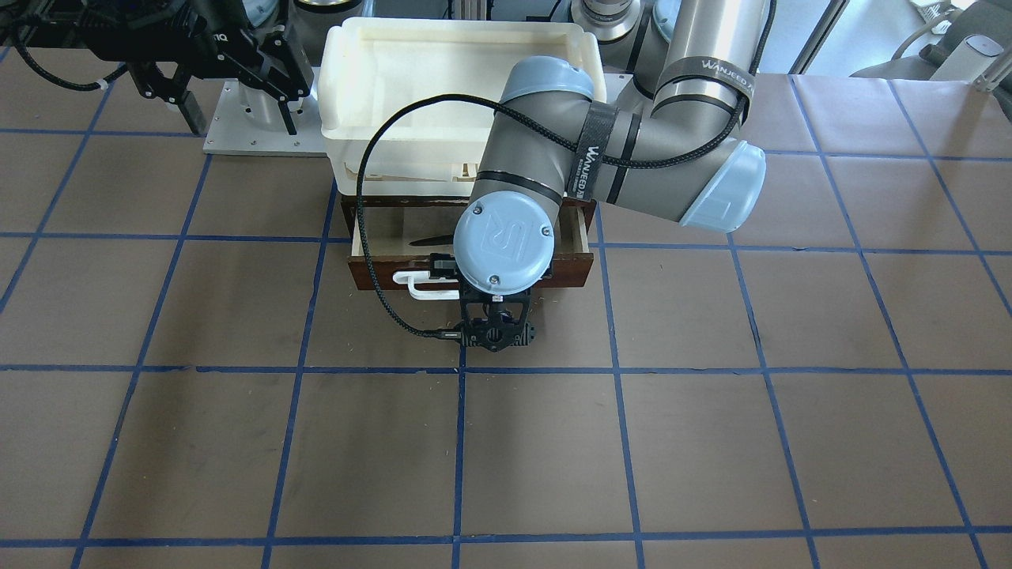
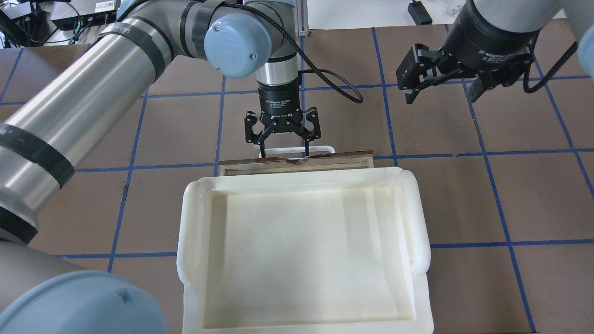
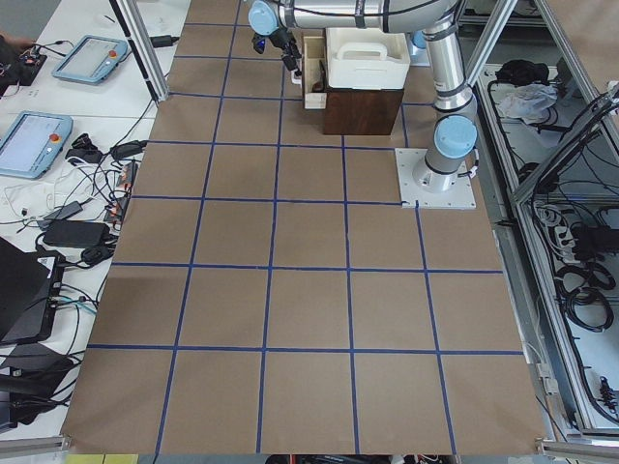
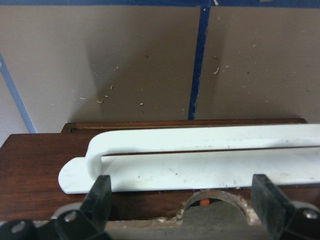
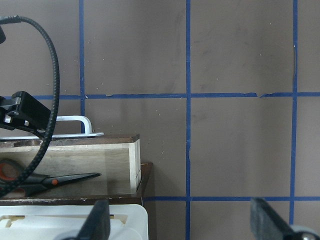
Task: Put scissors in drawer and close it
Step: 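Push the drawer front with the left gripper to slide it shut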
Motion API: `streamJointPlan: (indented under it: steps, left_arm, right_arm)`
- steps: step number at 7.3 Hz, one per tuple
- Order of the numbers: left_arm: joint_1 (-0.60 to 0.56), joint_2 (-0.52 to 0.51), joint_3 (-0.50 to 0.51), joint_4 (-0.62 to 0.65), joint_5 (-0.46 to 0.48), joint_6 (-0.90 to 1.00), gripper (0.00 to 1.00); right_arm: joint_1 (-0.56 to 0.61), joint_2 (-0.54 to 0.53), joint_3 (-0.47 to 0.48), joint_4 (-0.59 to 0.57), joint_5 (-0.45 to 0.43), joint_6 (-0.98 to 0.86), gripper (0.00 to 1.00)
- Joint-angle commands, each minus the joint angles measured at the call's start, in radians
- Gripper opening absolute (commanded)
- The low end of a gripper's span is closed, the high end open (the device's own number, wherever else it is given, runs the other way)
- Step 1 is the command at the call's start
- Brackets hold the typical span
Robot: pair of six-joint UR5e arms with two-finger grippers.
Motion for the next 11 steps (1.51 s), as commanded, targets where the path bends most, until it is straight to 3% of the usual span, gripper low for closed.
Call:
streamJointPlan:
  steps: [1, 7, 9, 11]
  left_arm:
    - [-0.001, 0.006, -0.002, -0.044, -0.002, 0.0, 1.0]
    - [-0.008, 0.032, -0.019, -0.097, -0.028, -0.02, 1.0]
    - [-0.01, 0.042, -0.019, -0.013, -0.056, -0.081, 1.0]
    - [-0.007, 0.029, -0.04, -0.008, -0.047, -0.071, 1.0]
  right_arm:
    - [0.0, 0.0, 0.0, 0.0, 0.0, 0.0, 1.0]
    - [0.0, 0.0, 0.0, 0.001, -0.002, 0.005, 1.0]
    - [0.0, 0.0, 0.0, 0.001, -0.002, 0.005, 1.0]
    - [0.0, 0.0, 0.0, 0.001, -0.002, 0.003, 1.0]
